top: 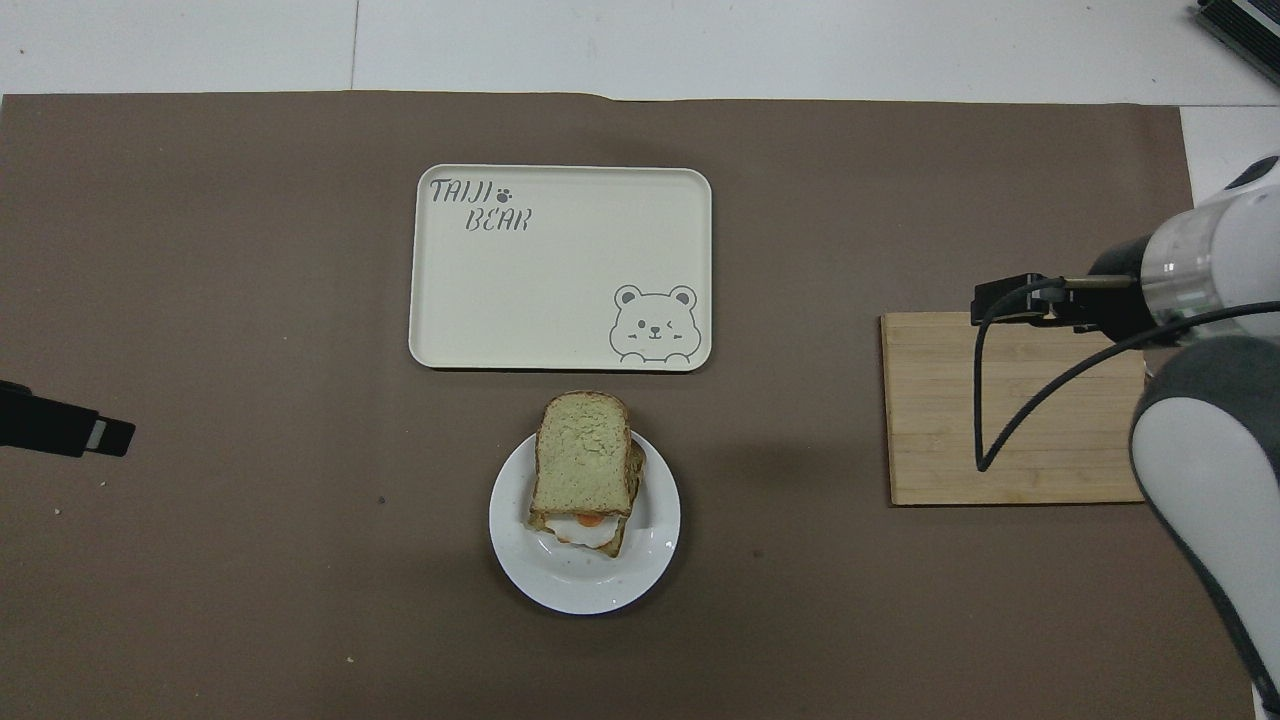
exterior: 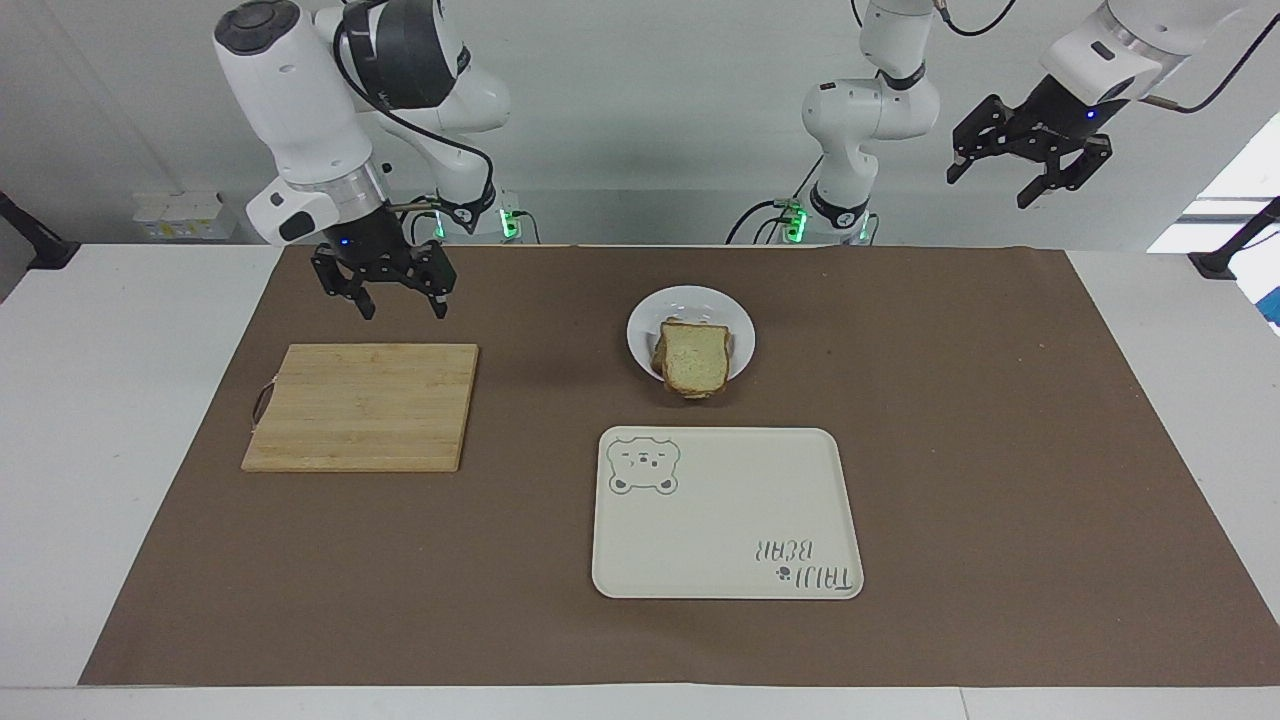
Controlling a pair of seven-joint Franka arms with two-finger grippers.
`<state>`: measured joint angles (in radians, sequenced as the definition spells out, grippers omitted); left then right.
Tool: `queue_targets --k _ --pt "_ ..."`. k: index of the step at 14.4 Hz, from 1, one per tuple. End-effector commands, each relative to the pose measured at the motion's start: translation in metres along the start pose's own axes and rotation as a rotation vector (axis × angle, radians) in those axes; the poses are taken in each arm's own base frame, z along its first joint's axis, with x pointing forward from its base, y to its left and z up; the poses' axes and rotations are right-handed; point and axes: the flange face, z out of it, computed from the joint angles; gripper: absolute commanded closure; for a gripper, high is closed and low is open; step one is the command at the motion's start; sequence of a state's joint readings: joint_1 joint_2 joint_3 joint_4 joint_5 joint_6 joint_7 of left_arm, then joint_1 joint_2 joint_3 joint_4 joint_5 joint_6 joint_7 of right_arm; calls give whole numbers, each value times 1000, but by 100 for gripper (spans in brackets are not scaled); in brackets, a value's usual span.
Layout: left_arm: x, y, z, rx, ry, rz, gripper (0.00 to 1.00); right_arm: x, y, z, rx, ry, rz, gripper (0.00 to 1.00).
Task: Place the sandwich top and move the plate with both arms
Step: 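Withdraw the right gripper while the left gripper reaches toward the plate, then bring the left gripper against the plate edge nearest the robot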
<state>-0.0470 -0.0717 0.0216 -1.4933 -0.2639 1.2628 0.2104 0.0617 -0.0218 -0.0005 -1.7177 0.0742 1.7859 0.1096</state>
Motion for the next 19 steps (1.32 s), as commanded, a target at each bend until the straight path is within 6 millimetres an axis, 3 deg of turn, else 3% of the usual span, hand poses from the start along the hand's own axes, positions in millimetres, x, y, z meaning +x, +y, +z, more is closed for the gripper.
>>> queue_targets --k 1,5,11,14,17,19 --pt "-1 -7 42 -92 28 -28 0 2 15 -23 -31 -1 -24 0" --pt "-4 -35 136 -292 99 -162 0 -6 28 -60 -80 15 -15 0" --pt "-18 -43 256 -502 179 -286 0 -33 54 -106 -75 69 37 0" --pt "-35 -42 322 -575 234 -287 0 -36 54 -91 -74 29 33 0" --pt "-52 -34 366 -607 264 -282 0 -31 49 -76 -97 -11 0 0" --pt "-66 -35 391 -690 326 -281 9 -30 50 -73 -97 -19 0 0"
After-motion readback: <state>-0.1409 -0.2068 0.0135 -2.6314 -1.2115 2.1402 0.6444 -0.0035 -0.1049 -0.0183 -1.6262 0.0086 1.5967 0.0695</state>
